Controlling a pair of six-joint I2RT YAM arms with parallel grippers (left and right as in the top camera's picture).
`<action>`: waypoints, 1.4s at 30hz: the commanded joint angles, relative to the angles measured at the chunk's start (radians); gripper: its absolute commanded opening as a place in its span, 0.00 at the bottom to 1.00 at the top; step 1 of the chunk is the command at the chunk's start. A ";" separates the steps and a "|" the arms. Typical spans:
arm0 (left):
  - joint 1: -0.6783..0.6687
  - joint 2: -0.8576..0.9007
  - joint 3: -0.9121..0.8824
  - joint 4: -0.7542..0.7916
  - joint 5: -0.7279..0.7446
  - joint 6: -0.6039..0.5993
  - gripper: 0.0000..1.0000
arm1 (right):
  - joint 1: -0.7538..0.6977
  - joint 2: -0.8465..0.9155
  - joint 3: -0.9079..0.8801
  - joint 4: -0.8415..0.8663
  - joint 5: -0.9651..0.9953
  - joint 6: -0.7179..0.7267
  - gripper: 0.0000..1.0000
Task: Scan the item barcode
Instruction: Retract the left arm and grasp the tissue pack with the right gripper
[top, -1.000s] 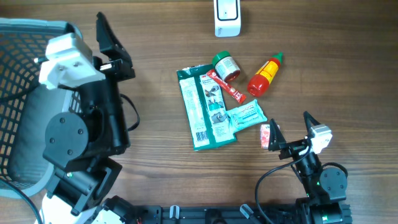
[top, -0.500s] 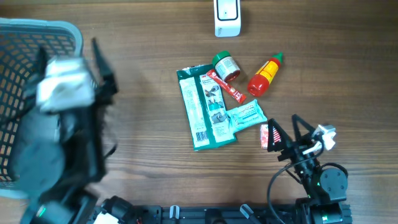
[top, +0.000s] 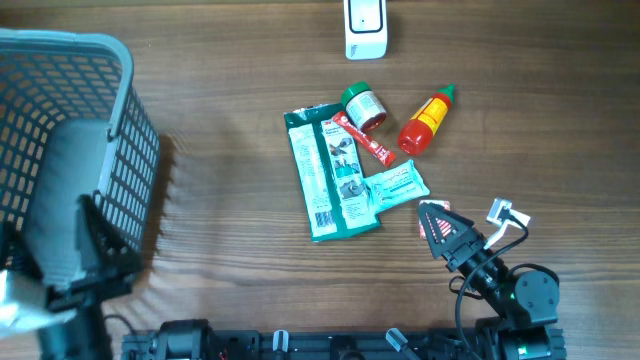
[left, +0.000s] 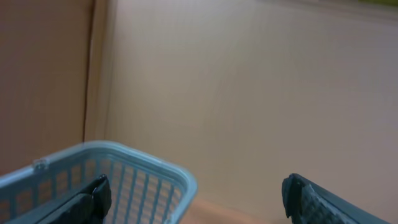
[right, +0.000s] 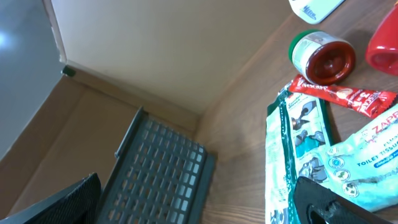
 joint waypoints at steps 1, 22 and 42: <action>0.027 -0.003 -0.104 0.002 0.169 -0.066 0.92 | -0.002 0.080 0.015 -0.033 0.006 -0.054 1.00; 0.016 -0.099 -0.163 -0.182 0.187 -0.065 1.00 | -0.002 0.881 0.563 -0.620 0.293 -0.204 1.00; 0.016 -0.099 -0.163 -0.628 0.187 -0.065 1.00 | -0.002 1.106 0.563 -0.610 0.476 -0.242 1.00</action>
